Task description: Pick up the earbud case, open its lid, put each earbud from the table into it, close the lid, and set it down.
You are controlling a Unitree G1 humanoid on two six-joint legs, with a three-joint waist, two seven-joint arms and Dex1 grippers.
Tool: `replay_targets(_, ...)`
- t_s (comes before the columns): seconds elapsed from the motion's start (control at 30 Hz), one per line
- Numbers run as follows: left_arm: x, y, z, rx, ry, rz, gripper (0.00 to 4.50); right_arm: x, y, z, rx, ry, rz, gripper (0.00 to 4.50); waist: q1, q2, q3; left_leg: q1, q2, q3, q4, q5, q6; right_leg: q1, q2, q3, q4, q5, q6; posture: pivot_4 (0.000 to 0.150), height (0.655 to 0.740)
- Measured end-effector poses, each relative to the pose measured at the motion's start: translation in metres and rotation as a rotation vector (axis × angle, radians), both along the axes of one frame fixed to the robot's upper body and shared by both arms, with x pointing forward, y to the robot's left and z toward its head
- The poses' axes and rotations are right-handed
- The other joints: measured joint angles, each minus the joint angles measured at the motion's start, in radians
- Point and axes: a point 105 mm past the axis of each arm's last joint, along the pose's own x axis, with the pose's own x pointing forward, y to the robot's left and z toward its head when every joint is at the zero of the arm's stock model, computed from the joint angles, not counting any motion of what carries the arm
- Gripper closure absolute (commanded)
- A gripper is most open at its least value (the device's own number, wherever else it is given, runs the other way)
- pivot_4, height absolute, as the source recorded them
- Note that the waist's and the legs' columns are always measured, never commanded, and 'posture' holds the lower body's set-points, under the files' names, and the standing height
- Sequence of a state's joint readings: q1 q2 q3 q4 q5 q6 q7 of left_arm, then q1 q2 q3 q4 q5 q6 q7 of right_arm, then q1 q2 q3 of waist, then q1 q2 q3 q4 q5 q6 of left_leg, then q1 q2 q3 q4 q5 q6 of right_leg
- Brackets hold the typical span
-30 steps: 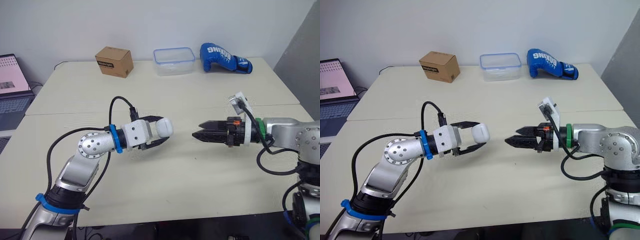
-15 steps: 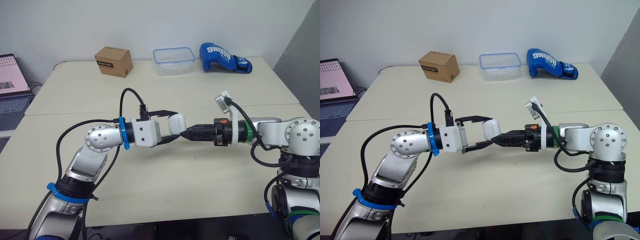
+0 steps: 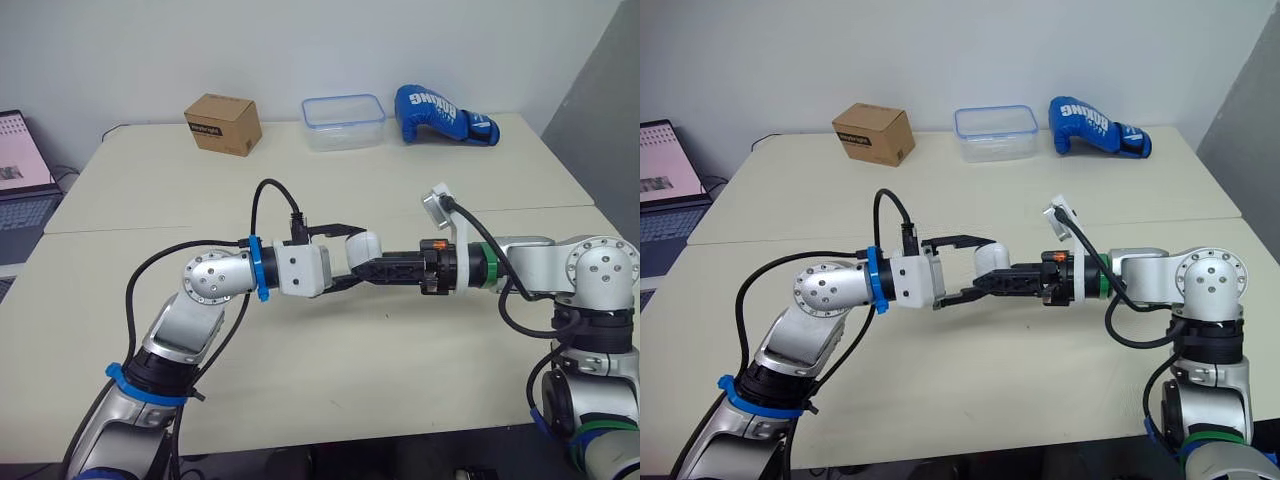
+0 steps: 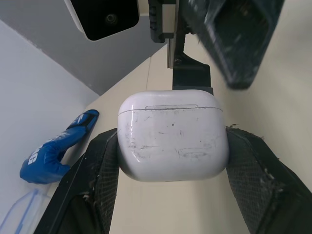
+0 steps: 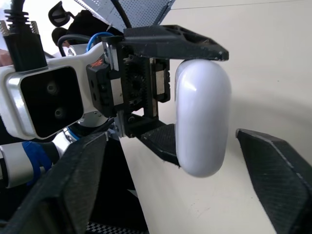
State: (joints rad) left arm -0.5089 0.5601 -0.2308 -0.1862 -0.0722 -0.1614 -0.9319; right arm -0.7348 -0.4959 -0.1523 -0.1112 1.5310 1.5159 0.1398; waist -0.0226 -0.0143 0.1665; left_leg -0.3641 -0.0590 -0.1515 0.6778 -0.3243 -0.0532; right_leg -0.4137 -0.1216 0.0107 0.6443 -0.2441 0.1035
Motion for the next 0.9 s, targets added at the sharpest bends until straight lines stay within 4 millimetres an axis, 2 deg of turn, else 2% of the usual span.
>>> replay_targets(0.23,-0.0023,-0.0013,0.0021,-0.003,-0.008,-0.011,1.73,0.0038,-0.0014,-0.0017,-0.025,0.001,-0.035,3.56,-0.004,0.0,0.0,0.0,0.0,0.0,0.0,0.0,0.0,0.0,0.0,0.0,0.0,0.0,0.0,0.15,0.7307)
replay_targets(0.27,-0.0024,-0.0014,0.0024,-0.003,-0.009,-0.011,1.73,0.0037,-0.0015,-0.0013,-0.024,0.001,-0.035,3.74,-0.004,0.0,0.0,0.0,0.0,0.0,0.0,0.0,0.0,0.0,0.0,0.0,0.0,0.0,0.0,0.15,0.7307)
replay_targets(0.57,-0.0027,-0.0011,0.0041,-0.004,-0.022,-0.016,1.73,0.0029,-0.0007,0.0003,-0.027,0.004,-0.041,3.73,-0.005,0.0,0.0,0.0,0.0,0.0,0.0,0.0,0.0,0.0,0.0,0.0,0.0,0.0,0.0,0.15,0.7307)
replay_targets(0.63,-0.0039,-0.0004,0.0041,-0.007,-0.003,-0.03,1.01,0.0015,-0.0003,0.0007,-0.025,0.009,-0.034,3.73,-0.005,0.0,0.0,0.0,0.0,0.0,0.0,0.0,0.0,0.0,0.0,0.0,0.0,0.0,0.0,0.15,0.7307)
replay_targets(0.73,-0.004,0.0012,-0.0018,0.017,0.07,-0.035,0.17,-0.0034,0.0052,0.0017,-0.003,0.022,0.003,3.73,-0.006,0.0,0.0,0.0,0.0,0.0,0.0,0.0,0.0,0.0,0.0,0.0,0.0,0.0,0.0,0.15,0.7307)
replay_targets(0.77,-0.0045,0.0025,-0.0033,0.023,0.094,-0.034,0.03,-0.0039,0.0065,0.0015,0.0,0.025,0.007,3.73,-0.006,0.0,0.0,0.0,0.0,0.0,0.0,0.0,0.0,0.0,0.0,0.0,0.0,0.0,0.0,0.15,0.7307)
replay_targets(0.9,-0.0094,0.0055,-0.002,0.016,0.19,-0.045,0.03,-0.0028,0.0065,0.0008,-0.005,0.025,-0.001,3.73,-0.007,0.0,0.0,0.0,0.0,0.0,0.0,0.0,0.0,0.0,0.0,0.0,0.0,0.0,0.0,0.15,0.7307)
